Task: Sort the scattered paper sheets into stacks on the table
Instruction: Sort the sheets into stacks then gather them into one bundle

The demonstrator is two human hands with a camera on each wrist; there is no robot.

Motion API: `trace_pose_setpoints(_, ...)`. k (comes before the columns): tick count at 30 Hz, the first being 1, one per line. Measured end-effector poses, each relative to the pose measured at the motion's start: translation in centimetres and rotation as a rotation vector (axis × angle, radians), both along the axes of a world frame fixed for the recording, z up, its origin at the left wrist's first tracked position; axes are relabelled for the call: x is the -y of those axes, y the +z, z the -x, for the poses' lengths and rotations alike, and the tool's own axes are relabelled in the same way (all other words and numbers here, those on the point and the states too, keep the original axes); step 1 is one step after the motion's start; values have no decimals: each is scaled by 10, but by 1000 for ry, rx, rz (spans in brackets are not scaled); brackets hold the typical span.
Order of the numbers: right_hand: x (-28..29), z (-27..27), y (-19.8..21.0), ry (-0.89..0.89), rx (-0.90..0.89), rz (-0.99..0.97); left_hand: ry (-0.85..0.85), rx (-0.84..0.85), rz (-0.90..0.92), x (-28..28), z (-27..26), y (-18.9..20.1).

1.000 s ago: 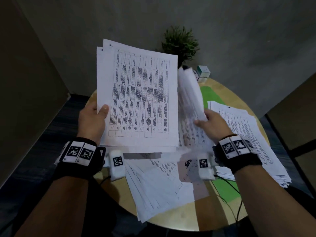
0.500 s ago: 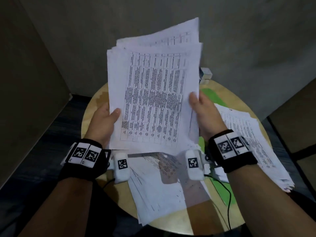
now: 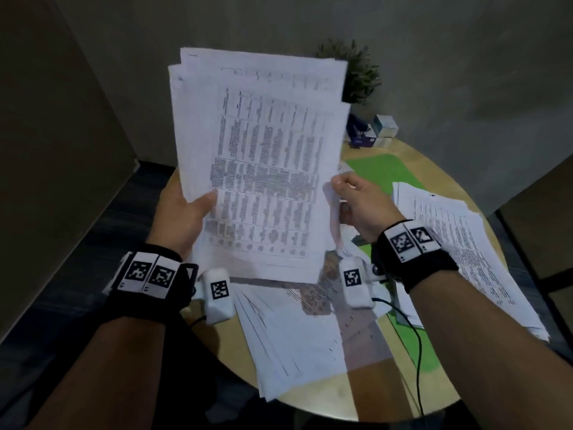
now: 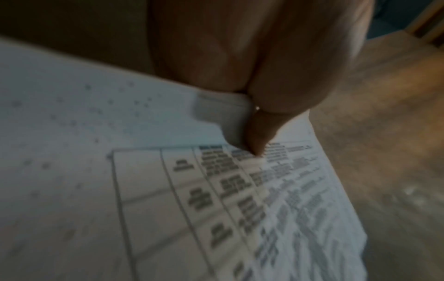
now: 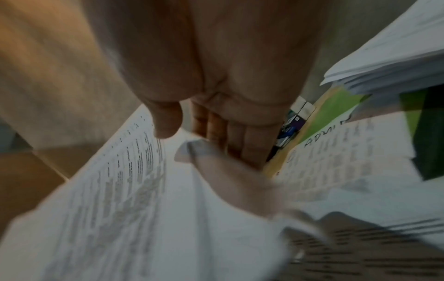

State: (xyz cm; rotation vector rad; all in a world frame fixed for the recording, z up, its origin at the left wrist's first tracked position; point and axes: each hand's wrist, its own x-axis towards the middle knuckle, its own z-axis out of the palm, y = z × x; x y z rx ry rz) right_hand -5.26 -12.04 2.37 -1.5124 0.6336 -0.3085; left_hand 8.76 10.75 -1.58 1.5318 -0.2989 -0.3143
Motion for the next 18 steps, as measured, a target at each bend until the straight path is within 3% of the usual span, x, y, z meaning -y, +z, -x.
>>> trace_pose_setpoints(5, 18, 3, -44, 117, -662, 687, 223, 68, -69, -2, -3, 3)
trace_pose_setpoints(8, 12, 5, -68, 238, -980, 910, 253, 63, -86, -2, -2, 6)
trace_pose_setpoints(13, 13, 5, -76, 229, -1034, 925, 240, 11, -66, -2, -4, 3)
trace_pose_setpoints(18, 22, 11, -70, 140, -829, 922, 220, 2, -50, -1, -4, 4)
